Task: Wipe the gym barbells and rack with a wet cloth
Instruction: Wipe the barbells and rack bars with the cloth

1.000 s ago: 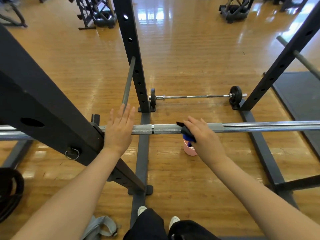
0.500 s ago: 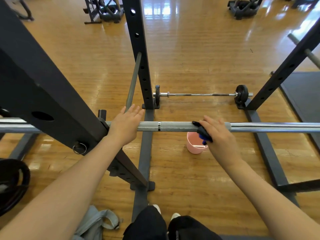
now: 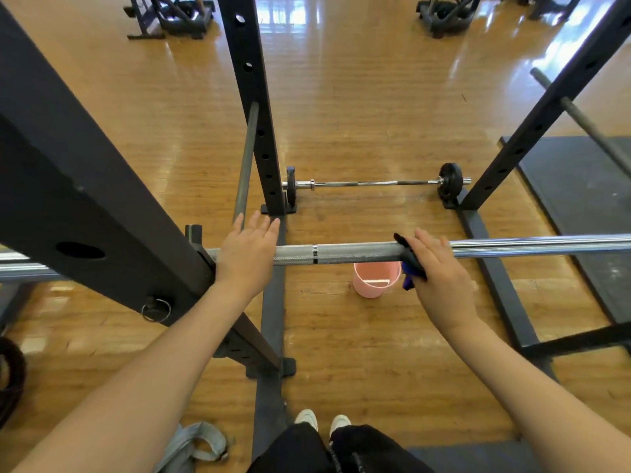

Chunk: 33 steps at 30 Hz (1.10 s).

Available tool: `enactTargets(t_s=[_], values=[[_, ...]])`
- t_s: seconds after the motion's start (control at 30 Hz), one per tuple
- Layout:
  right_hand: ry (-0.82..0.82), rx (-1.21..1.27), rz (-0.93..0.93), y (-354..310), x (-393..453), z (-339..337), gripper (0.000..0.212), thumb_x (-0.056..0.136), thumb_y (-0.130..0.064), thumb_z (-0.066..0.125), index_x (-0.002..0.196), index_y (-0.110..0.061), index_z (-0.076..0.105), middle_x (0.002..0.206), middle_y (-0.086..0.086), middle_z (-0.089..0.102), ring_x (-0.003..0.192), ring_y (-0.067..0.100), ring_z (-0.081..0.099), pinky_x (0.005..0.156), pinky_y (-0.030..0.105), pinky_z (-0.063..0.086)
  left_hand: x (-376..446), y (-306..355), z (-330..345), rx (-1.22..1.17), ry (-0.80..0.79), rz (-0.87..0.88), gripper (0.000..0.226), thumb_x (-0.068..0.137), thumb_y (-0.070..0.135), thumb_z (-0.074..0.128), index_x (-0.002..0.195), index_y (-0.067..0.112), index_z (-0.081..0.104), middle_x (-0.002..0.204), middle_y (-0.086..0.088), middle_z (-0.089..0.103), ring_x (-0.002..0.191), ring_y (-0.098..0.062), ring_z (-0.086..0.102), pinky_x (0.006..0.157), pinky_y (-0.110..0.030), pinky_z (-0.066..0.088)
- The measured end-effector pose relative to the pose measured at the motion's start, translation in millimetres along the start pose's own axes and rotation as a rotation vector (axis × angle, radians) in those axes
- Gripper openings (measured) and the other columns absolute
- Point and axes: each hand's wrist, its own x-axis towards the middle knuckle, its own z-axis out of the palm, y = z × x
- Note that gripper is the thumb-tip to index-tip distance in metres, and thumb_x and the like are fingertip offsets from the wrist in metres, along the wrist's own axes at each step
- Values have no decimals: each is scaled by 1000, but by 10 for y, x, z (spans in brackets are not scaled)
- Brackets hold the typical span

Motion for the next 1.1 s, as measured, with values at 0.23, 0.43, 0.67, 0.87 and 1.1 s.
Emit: enactTargets(t_s=[0.23, 0.43, 0.67, 0.87, 1.1], values=[[-80, 27, -120, -283, 127, 88, 70, 52, 20, 77, 118, 4, 61, 120, 23, 61, 112, 26, 48, 109, 46, 27, -17, -24, -12, -9, -3, 27, 71, 91, 9, 51, 150, 8, 11, 156, -9, 21, 145, -24, 11, 117, -38, 1], [62, -38, 0, -90, 68, -117, 44, 74, 9, 61, 118, 5, 61, 117, 24, 61, 109, 39, 58, 112, 32, 24, -20, -24, 13, -18, 48, 22, 66, 93, 11, 49, 150, 9, 15, 155, -11, 24, 145, -24, 15, 117, -37, 2], [-71, 46, -162, -527, 153, 278, 52, 66, 10, 73, 117, 6, 61, 119, 25, 61, 112, 36, 58, 102, 59, 33, -27, -12, -3, -30, 50, 17, 65, 93, 10, 50, 149, 8, 19, 154, -11, 27, 144, -25, 17, 117, -37, 3], [66, -23, -8, 76, -39, -69, 43, 77, 6, 62, 120, 2, 61, 123, 24, 59, 114, 33, 53, 106, 51, 26, -17, -10, 20, -37, 47, 17, 68, 91, 9, 51, 150, 9, 16, 156, -13, 20, 145, -25, 14, 117, -37, 2], [-28, 79, -125, -609, 196, 331, 58, 63, 13, 76, 118, 2, 61, 120, 20, 62, 113, 32, 56, 105, 52, 32, -6, -13, 46, -30, 41, 3, 69, 91, 9, 52, 150, 10, 16, 156, -13, 20, 145, -25, 14, 117, -38, 3]])
